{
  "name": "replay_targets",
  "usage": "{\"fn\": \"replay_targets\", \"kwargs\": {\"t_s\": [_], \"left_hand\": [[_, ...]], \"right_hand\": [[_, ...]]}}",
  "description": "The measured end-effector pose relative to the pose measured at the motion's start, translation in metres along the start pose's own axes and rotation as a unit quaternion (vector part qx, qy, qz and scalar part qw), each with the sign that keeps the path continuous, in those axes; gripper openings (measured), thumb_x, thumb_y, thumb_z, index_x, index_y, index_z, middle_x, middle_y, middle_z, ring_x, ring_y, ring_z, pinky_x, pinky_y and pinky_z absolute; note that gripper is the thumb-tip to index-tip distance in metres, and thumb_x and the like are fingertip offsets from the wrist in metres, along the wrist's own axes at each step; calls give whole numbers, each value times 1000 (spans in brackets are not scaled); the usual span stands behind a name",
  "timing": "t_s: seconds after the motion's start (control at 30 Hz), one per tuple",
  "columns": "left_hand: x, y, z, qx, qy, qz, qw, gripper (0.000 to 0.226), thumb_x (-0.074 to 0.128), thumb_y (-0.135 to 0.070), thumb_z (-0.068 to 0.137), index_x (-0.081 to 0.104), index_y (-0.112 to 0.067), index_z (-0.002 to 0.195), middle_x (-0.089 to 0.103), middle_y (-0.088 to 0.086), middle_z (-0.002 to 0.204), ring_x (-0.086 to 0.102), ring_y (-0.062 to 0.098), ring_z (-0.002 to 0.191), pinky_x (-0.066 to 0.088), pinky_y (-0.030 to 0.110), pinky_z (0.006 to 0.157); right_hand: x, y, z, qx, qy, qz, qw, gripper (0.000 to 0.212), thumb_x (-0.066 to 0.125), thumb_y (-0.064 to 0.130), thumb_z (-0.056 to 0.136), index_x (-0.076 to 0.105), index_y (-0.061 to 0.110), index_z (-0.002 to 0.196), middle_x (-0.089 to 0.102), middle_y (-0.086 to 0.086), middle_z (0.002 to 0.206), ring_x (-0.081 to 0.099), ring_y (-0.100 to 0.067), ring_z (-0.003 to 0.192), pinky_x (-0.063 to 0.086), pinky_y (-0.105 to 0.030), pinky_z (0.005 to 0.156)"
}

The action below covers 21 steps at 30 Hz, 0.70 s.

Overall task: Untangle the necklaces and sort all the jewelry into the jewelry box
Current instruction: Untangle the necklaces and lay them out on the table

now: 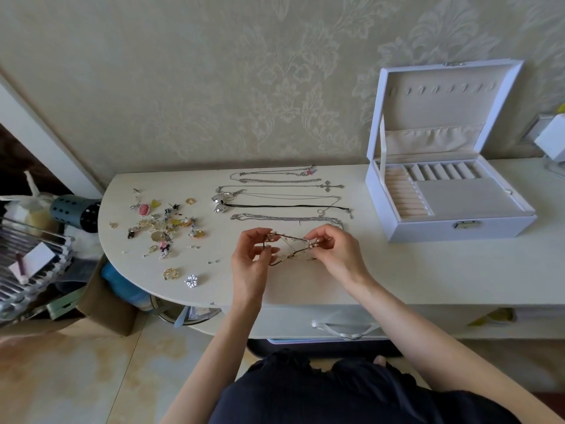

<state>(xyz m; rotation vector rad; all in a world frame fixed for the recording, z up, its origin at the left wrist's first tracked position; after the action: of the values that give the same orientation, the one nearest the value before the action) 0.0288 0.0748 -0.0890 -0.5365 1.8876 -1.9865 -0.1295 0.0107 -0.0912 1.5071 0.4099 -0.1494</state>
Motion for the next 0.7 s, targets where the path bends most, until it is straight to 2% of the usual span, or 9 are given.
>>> {"fn": "replay_targets", "kwargs": {"t_s": [0.07,0.17,0.3,0.37,0.43,0.47,0.53,0.6,0.7], "left_hand": [[-1,3,1,3,-12,27,1000,35,48,14,83,60,-17,94,68,5,94,59,19,78,51,29,71],[-1,6,2,-3,-8,111,994,29,55,7,82,61,-19,93,69,0,92,59,10,78,47,21,72],[1,10,5,20,29,216,976,33,60,-1,80,61,-33,88,56,-4,105,53,15,97,45,24,81],[4,4,4,56,48,234,970,32,62,-4,80,62,-34,90,55,-9,105,50,14,100,40,18,80],[10,-2,1,63,93,210,971,24,61,-11,80,65,-29,94,62,-15,102,51,8,93,35,7,71],[13,-4,-1,56,117,190,973,21,60,-17,78,65,-28,95,65,-16,98,53,5,88,35,6,69],[17,-5,-2,41,136,164,976,15,62,-25,76,66,-27,90,68,-18,88,54,6,79,42,15,71],[15,-2,-1,34,120,167,978,6,68,-19,79,66,-23,83,67,-16,78,53,7,72,44,24,69],[12,0,0,39,90,178,979,9,67,-10,82,63,-18,78,63,-12,75,51,8,71,37,17,63]], "right_hand": [[-1,0,1,3,2,20,1000,33,65,-9,71,68,22,80,55,6,74,49,-6,63,40,-12,63],[1,6,-2,-2,27,66,997,41,59,-16,72,66,24,81,55,2,76,50,-7,64,43,-14,64],[3,13,-4,-24,41,80,996,43,56,-16,74,65,25,82,65,-1,81,56,-4,71,44,-15,68],[4,15,-5,-31,51,90,994,42,56,-16,74,65,23,82,66,-2,80,58,-6,72,46,-17,70],[5,16,-5,-36,57,103,992,41,55,-18,73,65,21,83,66,-2,78,58,-7,72,49,-19,72],[6,16,-5,-37,60,109,992,41,55,-18,73,65,20,83,65,-2,78,59,-9,72,51,-21,73],[6,16,-5,-35,63,120,990,40,56,-18,74,65,21,83,64,-2,78,59,-11,73,53,-23,73],[5,17,-5,-37,62,122,990,40,57,-17,74,65,21,83,65,-2,79,60,-12,75,52,-23,73],[3,16,-4,-45,39,100,993,39,59,-15,74,66,23,81,66,1,79,61,-9,74,51,-27,78]]}}
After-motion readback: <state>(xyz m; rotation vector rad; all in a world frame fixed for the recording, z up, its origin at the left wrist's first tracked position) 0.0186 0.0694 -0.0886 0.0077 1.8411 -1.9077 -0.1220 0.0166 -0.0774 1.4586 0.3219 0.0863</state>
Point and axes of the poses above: each hand's wrist, its own z-axis towards the middle knuckle, its own x-axis out of the palm, y = z × x, the point moved 4 cm from there along z, towards the middle knuckle
